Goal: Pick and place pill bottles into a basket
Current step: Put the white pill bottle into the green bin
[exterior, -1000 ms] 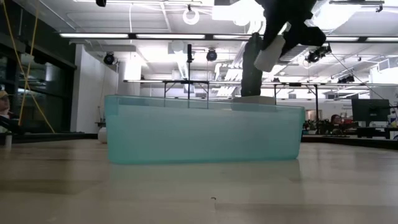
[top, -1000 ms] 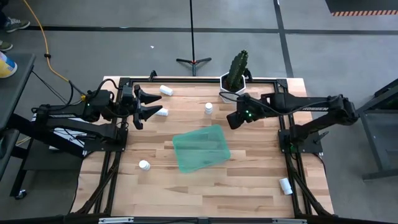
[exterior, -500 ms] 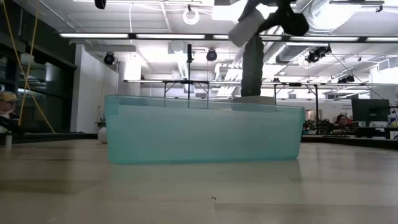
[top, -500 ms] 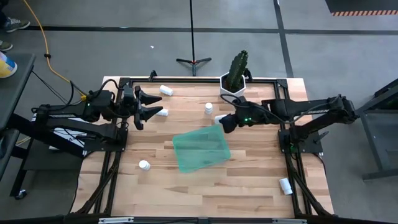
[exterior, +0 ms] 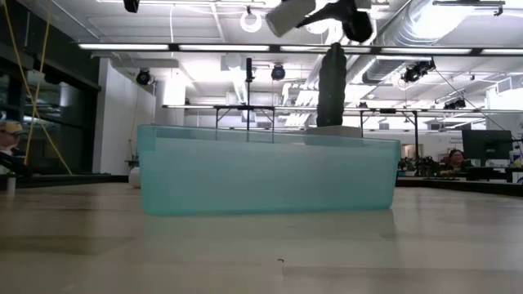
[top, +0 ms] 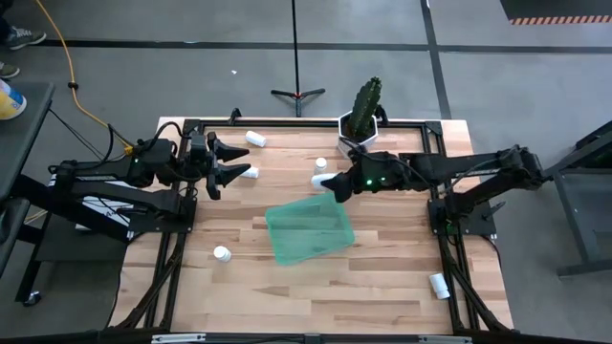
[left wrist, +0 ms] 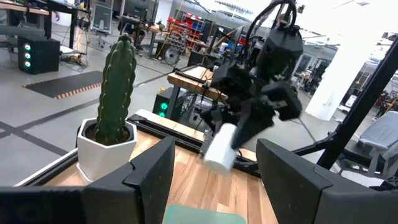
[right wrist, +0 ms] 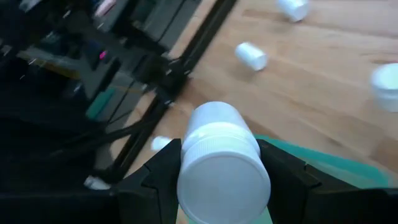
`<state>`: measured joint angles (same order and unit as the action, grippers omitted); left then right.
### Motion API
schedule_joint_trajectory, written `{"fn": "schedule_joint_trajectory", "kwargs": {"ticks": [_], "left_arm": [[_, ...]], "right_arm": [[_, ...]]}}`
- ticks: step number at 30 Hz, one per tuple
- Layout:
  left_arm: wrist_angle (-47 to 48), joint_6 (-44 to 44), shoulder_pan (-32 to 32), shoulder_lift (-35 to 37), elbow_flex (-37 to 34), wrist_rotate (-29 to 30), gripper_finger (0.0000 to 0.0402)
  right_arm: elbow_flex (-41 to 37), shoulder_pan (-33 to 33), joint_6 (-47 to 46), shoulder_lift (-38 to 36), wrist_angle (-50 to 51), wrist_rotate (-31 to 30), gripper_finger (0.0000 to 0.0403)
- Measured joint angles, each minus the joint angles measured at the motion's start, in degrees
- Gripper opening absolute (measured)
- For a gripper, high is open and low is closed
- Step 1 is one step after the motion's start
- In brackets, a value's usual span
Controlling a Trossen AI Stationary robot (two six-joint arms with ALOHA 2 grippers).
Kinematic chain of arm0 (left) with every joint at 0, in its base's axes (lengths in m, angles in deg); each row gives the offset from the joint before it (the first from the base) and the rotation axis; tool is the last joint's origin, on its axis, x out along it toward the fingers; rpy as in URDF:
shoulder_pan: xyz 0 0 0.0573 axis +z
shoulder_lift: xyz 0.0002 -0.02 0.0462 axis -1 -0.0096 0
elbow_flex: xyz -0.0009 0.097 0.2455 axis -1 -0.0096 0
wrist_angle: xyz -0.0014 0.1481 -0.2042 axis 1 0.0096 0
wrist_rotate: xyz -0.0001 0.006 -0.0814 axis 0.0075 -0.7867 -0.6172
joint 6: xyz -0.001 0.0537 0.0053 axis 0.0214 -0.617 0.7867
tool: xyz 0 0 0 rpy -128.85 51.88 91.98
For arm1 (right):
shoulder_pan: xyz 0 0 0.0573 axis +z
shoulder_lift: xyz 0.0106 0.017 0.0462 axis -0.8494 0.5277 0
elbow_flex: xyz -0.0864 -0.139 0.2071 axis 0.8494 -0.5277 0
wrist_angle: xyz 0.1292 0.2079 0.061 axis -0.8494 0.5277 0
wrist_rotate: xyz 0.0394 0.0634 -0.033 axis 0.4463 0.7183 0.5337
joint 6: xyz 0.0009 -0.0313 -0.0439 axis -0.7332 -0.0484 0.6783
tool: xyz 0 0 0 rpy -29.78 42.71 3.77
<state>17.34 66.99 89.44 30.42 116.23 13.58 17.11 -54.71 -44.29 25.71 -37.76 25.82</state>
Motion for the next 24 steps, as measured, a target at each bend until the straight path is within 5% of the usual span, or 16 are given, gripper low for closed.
{"fn": "schedule_joint_trajectory", "kwargs": {"ticks": [10,18,24], "left_arm": [[0.5,-0.1,0.0,0.0,0.0,0.4,0.0262],[0.5,-0.1,0.0,0.0,0.0,0.5,0.0262],[0.4,-0.1,0.0,0.0,0.0,0.5,0.0262]], "right_arm": [[9.2,0.0,3.0,7.8,3.8,2.3,0.0167],[28.9,0.0,8.5,17.6,28.4,-1.6,0.0167],[36.7,0.0,8.5,23.6,40.0,-1.6,0.0167]]}}
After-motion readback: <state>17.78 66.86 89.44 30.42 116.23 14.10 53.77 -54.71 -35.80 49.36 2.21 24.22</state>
